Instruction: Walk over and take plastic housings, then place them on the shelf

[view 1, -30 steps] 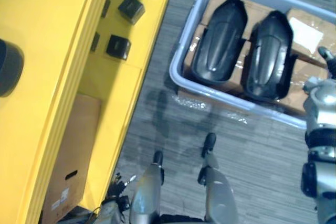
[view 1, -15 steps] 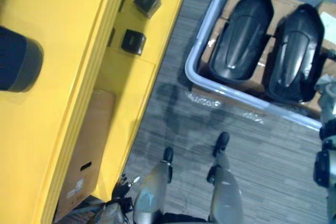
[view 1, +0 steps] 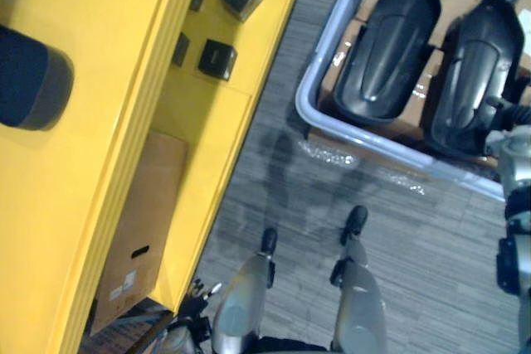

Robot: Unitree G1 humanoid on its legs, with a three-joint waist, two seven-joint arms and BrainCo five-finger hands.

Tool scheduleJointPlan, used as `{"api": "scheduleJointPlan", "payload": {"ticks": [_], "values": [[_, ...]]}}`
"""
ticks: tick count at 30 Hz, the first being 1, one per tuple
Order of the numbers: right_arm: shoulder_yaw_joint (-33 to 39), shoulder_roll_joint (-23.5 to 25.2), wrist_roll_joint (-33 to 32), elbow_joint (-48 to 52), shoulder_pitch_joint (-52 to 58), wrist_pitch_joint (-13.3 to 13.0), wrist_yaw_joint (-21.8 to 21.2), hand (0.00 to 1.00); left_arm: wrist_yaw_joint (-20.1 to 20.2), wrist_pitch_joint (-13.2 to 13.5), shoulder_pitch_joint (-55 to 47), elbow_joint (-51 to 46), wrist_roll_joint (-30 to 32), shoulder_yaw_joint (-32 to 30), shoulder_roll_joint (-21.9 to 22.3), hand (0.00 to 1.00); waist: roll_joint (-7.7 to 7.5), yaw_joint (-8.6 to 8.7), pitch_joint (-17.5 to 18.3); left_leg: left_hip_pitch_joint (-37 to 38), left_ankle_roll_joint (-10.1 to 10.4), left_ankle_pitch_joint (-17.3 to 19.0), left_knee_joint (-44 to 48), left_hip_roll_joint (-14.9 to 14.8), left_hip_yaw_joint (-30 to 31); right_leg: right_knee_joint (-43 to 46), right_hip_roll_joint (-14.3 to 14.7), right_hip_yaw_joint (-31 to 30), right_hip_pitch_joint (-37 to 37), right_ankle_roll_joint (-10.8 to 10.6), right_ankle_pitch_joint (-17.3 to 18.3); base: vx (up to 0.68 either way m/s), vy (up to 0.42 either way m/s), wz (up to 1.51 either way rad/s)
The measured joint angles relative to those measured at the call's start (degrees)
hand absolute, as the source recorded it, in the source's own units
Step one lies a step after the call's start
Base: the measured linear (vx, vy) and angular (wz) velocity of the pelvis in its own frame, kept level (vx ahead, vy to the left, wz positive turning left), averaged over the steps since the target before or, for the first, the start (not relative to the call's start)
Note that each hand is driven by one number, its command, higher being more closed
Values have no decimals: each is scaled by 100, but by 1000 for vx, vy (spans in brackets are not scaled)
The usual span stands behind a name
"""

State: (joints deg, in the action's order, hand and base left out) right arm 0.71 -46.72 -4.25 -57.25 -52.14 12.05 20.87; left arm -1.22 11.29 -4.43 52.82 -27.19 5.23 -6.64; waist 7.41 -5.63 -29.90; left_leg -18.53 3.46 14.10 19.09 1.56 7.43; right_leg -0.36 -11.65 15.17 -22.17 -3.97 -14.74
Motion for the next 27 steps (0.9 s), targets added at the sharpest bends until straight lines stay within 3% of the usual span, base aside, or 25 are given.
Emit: {"api": "scheduleJointPlan", "payload": {"ticks": [6, 7, 15, 22, 27], "values": [[-260, -222, 1205, -93, -43, 291, -116, 100, -40, 68, -4, 2, -6, 50, -20, 0, 0, -4, 0, -67, 5, -4, 37, 0, 16, 10, -2, 22, -37, 0, -1, -6, -5, 2], [-504, -246, 1923, -240, -167, 440, -220, 100, -65, 72, -9, 2, -126, 71, -24, 0, 0, -6, 0, -73, 5, -5, 37, 0, 55, 11, -1, 33, -38, 0, -1, 9, -1, 4], [-785, -288, 3268, -297, -240, 856, -641, 100, -97, 62, -17, -69, -178, 212, -91, 0, -1, -12, 3, -143, 35, -66, 20, 3, 159, 12, -11, 128, -57, 2, -1, 3, -4, 7], [-934, -250, 3558, -460, -246, 940, -813, 100, -95, 112, -28, -335, -154, 217, -137, 0, -28, -17, 36, -43, 64, -155, -75, -6, 195, 16, -20, 170, 30, 6, -1, -7, -11, 4], [-933, -149, 3527, -503, -130, 897, -577, 100, -133, 328, -27, -581, -152, 220, -140, 0, -81, -14, 197, 9, 65, -153, -58, -36, 202, 11, -14, 189, 125, 19, 8, -2, -1, 1]]}}
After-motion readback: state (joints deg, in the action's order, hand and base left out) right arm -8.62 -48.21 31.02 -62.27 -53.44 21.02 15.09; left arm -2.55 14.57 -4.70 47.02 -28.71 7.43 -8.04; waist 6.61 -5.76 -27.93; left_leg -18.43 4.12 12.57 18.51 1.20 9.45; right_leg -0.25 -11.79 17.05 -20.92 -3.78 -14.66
